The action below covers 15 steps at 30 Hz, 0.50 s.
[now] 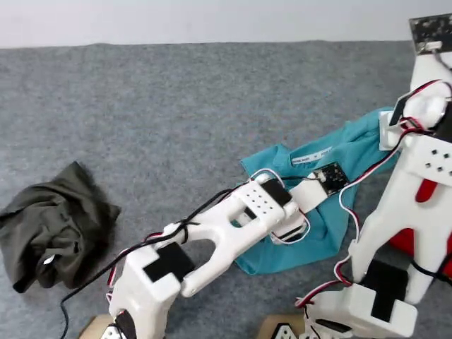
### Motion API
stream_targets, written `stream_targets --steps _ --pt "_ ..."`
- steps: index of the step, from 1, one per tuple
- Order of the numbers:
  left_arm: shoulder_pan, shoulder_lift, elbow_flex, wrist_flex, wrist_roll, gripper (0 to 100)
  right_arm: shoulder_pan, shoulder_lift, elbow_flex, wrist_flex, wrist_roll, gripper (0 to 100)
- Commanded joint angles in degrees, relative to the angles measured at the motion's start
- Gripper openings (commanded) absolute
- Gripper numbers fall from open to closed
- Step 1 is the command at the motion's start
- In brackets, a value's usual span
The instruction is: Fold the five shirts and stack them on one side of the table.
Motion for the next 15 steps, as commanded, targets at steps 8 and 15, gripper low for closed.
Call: stream_targets --steps 8,15 --pt "-6.5 -9.8 -4.1 5.2 0.2 0 1.2 0.0 -0.3 0.0 -0.3 1.0" --pt "-15.5 -23.2 -4.1 14.3 -2.6 0 1.1 0.0 -0.3 -0.6 -0.3 1.0"
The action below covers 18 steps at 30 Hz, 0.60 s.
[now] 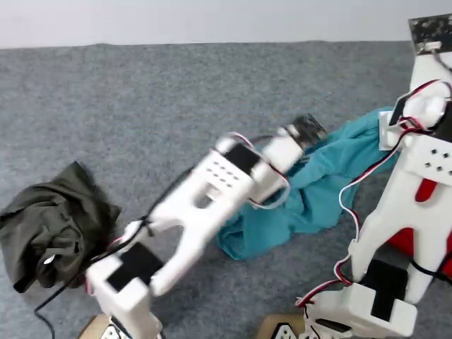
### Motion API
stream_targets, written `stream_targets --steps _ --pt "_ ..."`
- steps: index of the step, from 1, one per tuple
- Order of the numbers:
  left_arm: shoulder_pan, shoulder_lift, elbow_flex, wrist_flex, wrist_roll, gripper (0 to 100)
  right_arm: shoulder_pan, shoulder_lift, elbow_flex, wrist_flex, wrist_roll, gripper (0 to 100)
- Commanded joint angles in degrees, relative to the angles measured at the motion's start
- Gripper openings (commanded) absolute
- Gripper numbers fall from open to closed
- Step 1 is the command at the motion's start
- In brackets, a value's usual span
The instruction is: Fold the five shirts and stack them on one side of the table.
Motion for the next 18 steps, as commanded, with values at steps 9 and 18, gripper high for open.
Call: stream_targets --steps 9,18 --pt "-18.3 -17.7 -2.0 13.9 -10.6 0 0.2 6.1 -0.3 -1.3 -0.5 1.0" --pt "-32.3 -22.4 -1.9 23.3 -21.9 2 -12.6 9.6 -0.2 -1.0 -0.4 1.0"
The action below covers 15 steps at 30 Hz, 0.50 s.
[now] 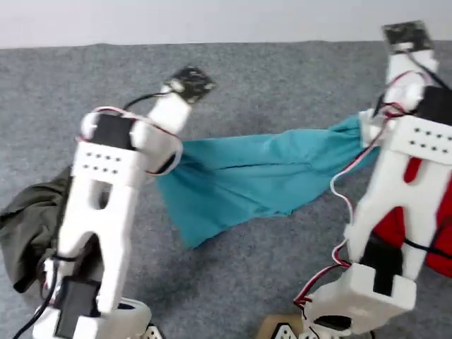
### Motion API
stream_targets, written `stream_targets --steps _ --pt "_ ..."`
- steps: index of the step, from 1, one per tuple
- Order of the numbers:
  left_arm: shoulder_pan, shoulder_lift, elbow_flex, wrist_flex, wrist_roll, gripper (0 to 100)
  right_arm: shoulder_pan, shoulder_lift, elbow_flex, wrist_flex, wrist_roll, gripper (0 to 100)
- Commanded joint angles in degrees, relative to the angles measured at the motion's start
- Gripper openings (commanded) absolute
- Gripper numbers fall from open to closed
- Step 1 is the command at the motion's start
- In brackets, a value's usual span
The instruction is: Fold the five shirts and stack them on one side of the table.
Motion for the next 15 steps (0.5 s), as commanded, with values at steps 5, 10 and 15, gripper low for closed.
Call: stream_targets --steps 5,10,15 --pt "-8.8 -0.9 3.0 3.6 -4.4 6 -13.1 6.2 -0.6 -1.1 -0.4 1.0" --pt "-12.0 1.2 9.1 -3.3 -5.1 14 -14.4 10.0 -0.6 -4.5 -0.4 1.0" --pt "-12.2 1.1 8.0 -2.5 -6.7 21 -14.3 10.6 -0.6 -6.5 -0.4 1.0"
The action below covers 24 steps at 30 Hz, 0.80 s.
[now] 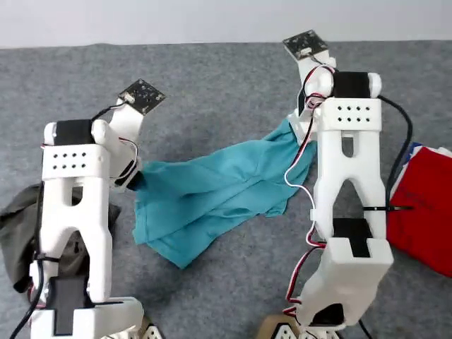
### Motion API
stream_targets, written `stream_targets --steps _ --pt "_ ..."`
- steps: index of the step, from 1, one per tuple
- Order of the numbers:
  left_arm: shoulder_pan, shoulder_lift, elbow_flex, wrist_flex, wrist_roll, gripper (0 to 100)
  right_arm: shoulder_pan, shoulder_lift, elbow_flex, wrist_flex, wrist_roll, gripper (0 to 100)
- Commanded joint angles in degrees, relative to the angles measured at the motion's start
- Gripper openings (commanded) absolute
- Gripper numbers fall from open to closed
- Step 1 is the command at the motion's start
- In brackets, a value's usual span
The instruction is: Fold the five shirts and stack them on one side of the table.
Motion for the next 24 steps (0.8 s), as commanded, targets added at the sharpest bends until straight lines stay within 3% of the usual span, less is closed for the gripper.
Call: stream_targets --steps 1,15,24 --pt "0.6 -0.4 -1.8 1.5 -0.8 21 -0.6 -0.6 -0.6 -1.4 -0.4 1.0" --pt "8.4 -0.1 -1.4 8.6 -0.8 21 1.9 -0.7 -0.4 -1.6 -0.4 1.0" --pt "10.7 0.0 16.8 -4.9 -1.6 21 5.1 -1.0 -0.5 -1.1 -0.4 1.0"
